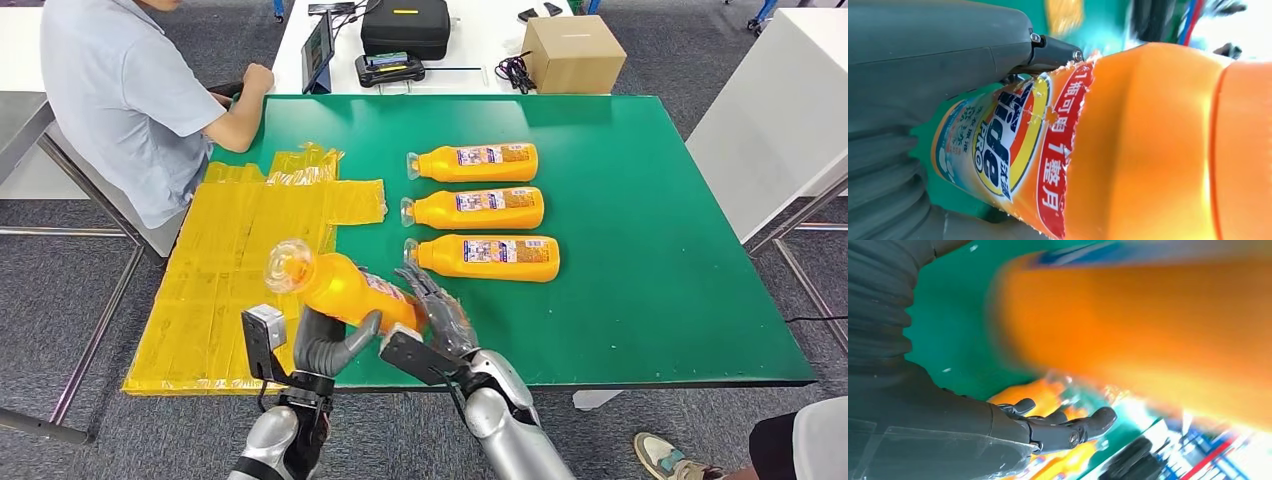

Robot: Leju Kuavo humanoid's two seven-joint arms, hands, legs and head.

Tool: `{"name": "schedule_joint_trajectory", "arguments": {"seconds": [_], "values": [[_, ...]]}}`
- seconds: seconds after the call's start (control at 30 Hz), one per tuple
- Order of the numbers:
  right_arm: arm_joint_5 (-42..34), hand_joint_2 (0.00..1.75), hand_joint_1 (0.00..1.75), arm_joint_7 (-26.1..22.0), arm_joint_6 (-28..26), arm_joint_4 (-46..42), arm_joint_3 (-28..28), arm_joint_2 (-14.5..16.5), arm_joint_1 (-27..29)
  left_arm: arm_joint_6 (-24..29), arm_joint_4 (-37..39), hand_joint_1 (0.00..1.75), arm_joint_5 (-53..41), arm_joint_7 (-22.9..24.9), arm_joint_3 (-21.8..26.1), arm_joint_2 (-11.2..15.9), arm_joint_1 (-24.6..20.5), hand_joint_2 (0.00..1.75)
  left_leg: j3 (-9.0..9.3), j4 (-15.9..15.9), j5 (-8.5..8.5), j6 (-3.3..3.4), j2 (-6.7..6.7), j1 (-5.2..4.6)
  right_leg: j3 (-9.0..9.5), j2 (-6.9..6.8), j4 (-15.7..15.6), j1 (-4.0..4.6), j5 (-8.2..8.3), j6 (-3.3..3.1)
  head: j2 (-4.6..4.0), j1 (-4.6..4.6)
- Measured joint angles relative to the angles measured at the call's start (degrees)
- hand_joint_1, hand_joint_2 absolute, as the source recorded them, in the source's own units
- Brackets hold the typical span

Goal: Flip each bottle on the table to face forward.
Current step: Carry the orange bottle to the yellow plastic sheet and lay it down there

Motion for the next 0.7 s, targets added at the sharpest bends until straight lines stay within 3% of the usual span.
{"name": "schedule_joint_trajectory", "arguments": {"seconds": [0.17, 0.47, 0.57, 0.7], "values": [[2.5, 1.75, 0.0, 0.7, -0.8, -4.3, -3.3, 0.0, 3.6, 11.5, -8.1, 1.75, -28.0, -1.7, 1.9, 0.0, 2.0, 1.75, -0.03, 0.0, 0.0, 0.0, 0.0, 0.0, -0.02, 0.0, 0.0, 0.0, 0.0, 0.0, 0.0, -0.01], [1.7, 1.75, 0.0, 0.6, 0.5, -10.2, -7.0, 0.0, 6.9, 8.3, -17.3, 1.75, -30.1, -0.9, 5.5, -0.2, 4.2, 1.75, -0.01, 0.0, 0.0, 0.0, 0.0, 0.0, -0.01, -0.01, 0.0, 0.0, 0.0, -0.01, 0.0, -0.01], [1.7, 1.75, 0.0, 0.2, 1.1, -11.1, -7.9, 0.0, 7.3, 11.8, -19.0, 1.75, -43.2, 0.3, 6.1, -0.2, 4.1, 1.75, -0.01, 0.0, 0.0, 0.0, -0.01, 0.0, -0.01, -0.01, 0.0, 0.0, 0.0, 0.0, 0.0, 0.0], [1.2, 1.75, 0.0, -0.7, 1.4, -10.9, -8.3, 0.0, 6.9, 15.6, -18.0, 1.75, -64.8, 6.8, 6.6, -0.3, 2.2, 1.75, -0.01, 0.0, 0.01, 0.0, -0.01, 0.0, -0.01, -0.01, 0.0, -0.01, 0.0, 0.0, 0.0, 0.0]]}}
